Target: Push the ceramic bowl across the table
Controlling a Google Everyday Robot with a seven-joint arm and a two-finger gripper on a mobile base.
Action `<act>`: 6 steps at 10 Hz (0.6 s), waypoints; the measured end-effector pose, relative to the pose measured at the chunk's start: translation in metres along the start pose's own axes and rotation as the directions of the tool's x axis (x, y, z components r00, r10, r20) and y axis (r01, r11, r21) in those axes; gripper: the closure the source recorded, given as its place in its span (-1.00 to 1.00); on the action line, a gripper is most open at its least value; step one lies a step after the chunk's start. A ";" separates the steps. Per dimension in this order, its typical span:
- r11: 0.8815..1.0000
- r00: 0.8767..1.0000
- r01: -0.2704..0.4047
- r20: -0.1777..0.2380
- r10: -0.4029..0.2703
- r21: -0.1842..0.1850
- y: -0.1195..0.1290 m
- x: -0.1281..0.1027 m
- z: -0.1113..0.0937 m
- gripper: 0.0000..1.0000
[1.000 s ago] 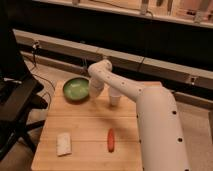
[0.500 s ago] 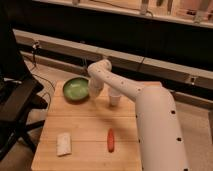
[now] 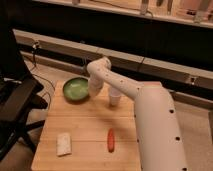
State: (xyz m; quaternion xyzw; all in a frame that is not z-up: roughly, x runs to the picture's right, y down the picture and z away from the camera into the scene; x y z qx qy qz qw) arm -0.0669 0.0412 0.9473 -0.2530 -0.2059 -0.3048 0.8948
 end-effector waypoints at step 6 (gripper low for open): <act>0.997 0.998 0.068 0.008 -0.068 0.021 -0.042 -0.023 0.015 0.95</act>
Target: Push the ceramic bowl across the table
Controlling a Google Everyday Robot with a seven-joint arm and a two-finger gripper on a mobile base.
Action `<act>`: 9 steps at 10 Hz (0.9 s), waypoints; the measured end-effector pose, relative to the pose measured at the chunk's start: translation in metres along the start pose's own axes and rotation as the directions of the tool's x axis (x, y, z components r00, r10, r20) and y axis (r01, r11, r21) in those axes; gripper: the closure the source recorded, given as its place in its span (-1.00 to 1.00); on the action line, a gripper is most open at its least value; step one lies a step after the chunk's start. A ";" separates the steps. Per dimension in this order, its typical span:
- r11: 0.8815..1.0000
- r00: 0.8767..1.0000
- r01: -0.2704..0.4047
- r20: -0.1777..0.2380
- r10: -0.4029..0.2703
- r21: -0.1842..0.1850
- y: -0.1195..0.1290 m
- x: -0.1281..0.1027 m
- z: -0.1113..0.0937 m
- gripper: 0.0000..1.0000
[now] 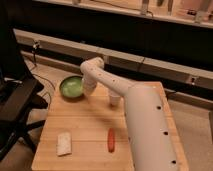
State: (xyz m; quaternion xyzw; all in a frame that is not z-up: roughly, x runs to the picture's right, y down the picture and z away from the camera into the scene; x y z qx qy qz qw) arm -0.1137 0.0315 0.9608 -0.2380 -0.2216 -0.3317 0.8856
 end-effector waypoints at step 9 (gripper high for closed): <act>0.999 0.999 0.044 0.005 -0.044 0.027 -0.015 0.000 -0.003 0.95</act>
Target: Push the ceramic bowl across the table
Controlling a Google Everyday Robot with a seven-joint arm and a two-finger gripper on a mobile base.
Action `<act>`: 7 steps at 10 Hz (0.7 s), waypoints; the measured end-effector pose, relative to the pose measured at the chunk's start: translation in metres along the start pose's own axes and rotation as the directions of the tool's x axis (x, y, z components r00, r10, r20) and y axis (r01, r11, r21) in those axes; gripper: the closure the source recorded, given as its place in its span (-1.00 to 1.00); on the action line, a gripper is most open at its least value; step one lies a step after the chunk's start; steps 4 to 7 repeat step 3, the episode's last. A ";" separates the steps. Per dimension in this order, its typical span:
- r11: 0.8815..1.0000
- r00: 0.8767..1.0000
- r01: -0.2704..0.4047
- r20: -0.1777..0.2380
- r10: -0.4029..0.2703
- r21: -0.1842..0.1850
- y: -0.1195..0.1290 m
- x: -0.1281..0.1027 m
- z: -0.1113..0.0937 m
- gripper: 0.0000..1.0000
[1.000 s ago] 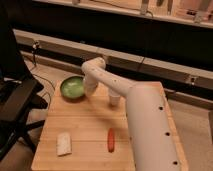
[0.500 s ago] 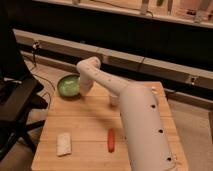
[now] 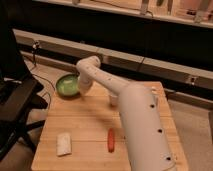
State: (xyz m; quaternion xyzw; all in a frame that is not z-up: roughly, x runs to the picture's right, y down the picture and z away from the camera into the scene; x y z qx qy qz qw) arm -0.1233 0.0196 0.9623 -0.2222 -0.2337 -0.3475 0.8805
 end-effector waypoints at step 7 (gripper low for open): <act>1.000 1.000 0.009 0.000 -0.009 0.002 -0.008 -0.004 0.001 0.95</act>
